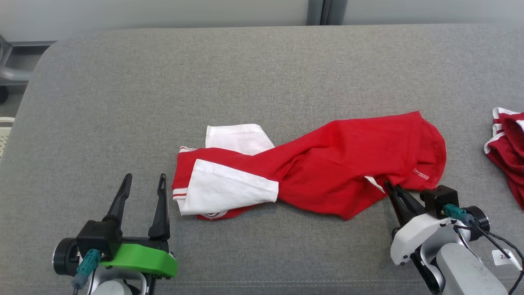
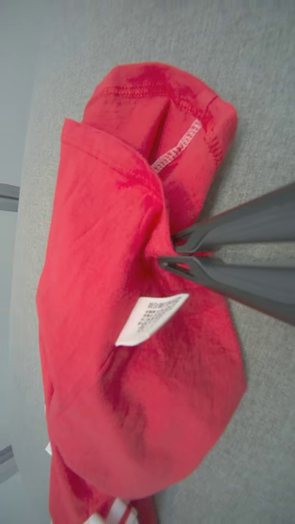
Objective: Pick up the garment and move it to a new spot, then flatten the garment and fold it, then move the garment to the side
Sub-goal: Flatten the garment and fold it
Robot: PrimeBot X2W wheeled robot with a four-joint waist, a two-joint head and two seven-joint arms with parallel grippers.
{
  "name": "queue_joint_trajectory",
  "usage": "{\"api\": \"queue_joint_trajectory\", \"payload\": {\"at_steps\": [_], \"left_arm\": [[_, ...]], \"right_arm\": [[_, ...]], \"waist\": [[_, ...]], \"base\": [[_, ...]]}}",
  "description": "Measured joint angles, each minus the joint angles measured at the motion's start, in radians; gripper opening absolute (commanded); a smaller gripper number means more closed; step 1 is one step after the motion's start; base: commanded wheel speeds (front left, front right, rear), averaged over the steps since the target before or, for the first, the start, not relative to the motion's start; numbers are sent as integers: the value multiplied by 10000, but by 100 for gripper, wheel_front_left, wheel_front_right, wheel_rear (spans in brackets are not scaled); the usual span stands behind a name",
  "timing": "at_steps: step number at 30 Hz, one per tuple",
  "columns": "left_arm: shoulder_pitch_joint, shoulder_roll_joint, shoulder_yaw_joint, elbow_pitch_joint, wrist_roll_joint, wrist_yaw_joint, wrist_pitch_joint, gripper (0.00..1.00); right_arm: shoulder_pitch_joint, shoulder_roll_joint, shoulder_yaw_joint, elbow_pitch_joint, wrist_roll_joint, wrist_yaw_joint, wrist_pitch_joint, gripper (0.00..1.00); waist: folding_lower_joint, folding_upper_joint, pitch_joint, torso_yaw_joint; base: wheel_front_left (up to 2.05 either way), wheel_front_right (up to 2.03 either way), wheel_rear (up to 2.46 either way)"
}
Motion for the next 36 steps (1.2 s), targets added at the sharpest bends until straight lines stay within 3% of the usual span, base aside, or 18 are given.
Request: {"api": "queue_joint_trajectory", "payload": {"at_steps": [5, 9, 13, 16, 20, 25, 28, 29, 30, 31, 36], "left_arm": [[5, -23, 77, -35, 46, 4, -23, 100], [3, -25, 127, -130, 102, 8, -35, 100], [-20, -46, 148, -165, 161, 0, -35, 100], [-163, -107, 153, -178, 182, -58, -36, 100], [-225, -167, 161, -151, 257, -134, -38, 100], [-436, -314, 157, -102, 328, -259, -38, 100], [-585, -430, 130, -15, 389, -366, -38, 100], [-639, -468, 144, 25, 422, -401, -36, 100], [-679, -499, 132, 38, 445, -443, -38, 100], [-716, -522, 144, 54, 456, -458, -38, 100], [-730, -677, 244, 113, 546, -545, -38, 100]], "right_arm": [[348, -165, -211, -1312, 366, 0, 0, 0], [947, -420, -562, -2851, 725, 0, 709, 0], [1546, -732, -1035, -4495, 1542, 0, 1981, 0], [1765, -1072, -1595, -5683, 2805, 0, 3534, 0], [1603, -1630, -1956, -5699, 3653, 2, 4974, 0], [870, -2027, -1735, -4815, 4358, 2, 5979, 0], [370, -2497, -1367, -4059, 4512, -2, 5998, 0], [220, -2537, -1266, -3835, 4707, -12, 5983, 21], [134, -2573, -1133, -3668, 4782, -10, 5837, 78], [35, -2615, -1009, -3448, 4784, 0, 5770, 100], [-154, -2832, -616, -2840, 4987, -6, 5093, 100]], "waist": [[0, 0, 23, -220], [0, 0, 89, -436], [0, 0, 203, -583], [0, 0, 305, -616], [0, 0, 403, -556], [0, 0, 549, -436], [0, 0, 689, -316], [0, 0, 731, -269], [0, 0, 768, -222], [0, 0, 807, -177], [0, 0, 902, -129]], "base": [[0, 0, 0], [0, 0, 0], [0, 0, 0], [0, 0, 0], [0, 0, 0], [0, 0, 0], [0, 0, 0], [0, 0, 0], [0, 0, 0], [0, 0, 0], [0, 0, 0]]}}
